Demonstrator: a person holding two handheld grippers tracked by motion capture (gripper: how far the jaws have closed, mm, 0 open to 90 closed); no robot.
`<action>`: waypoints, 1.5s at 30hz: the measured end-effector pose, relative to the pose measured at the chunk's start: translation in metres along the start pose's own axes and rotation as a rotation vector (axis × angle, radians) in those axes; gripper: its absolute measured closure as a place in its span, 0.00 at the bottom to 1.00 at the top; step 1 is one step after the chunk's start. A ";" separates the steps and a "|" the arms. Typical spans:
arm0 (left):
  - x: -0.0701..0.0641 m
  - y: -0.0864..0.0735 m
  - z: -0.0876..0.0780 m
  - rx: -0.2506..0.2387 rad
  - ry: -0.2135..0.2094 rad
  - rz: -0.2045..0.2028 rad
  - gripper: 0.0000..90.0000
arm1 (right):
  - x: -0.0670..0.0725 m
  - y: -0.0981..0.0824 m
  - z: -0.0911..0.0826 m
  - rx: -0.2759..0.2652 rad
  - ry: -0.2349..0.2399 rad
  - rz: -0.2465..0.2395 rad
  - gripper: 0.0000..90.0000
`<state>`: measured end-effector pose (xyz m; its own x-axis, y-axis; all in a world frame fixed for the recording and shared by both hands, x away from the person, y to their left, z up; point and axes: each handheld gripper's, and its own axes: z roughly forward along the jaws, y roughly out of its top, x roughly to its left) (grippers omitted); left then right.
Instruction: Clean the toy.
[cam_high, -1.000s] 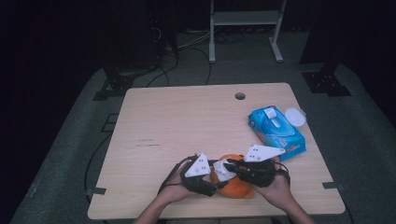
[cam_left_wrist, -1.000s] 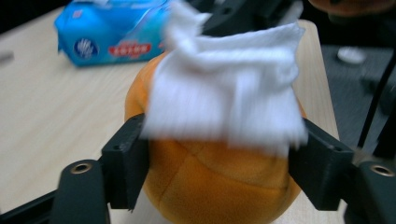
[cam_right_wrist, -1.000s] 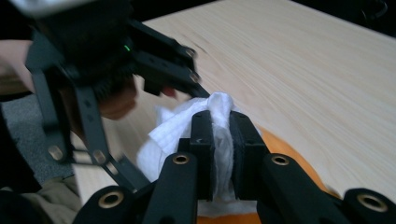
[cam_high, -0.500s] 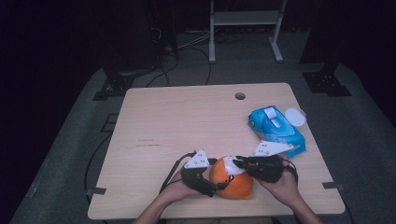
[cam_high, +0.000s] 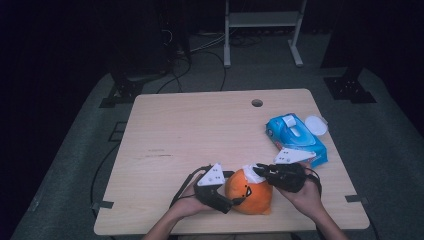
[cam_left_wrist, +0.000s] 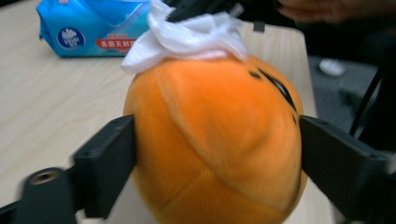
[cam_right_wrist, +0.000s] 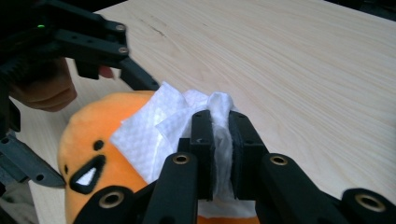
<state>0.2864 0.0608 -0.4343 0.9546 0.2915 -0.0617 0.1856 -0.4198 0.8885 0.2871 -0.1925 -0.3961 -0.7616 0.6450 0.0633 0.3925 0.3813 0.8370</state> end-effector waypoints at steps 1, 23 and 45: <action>0.000 0.001 0.001 -0.008 -0.004 -0.026 0.14 | 0.003 0.001 0.000 -0.004 0.010 0.000 0.90; -0.014 0.001 0.000 0.006 0.038 0.227 0.34 | 0.020 0.011 -0.003 -0.030 0.058 -0.040 0.89; 0.002 -0.012 -0.008 0.025 0.010 0.140 0.30 | 0.020 0.004 -0.001 0.008 0.002 -0.087 0.89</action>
<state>0.2843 0.0731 -0.4417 0.9693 0.2367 0.0665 0.0566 -0.4781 0.8765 0.2727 -0.1785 -0.3905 -0.7942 0.6075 -0.0086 0.3284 0.4411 0.8352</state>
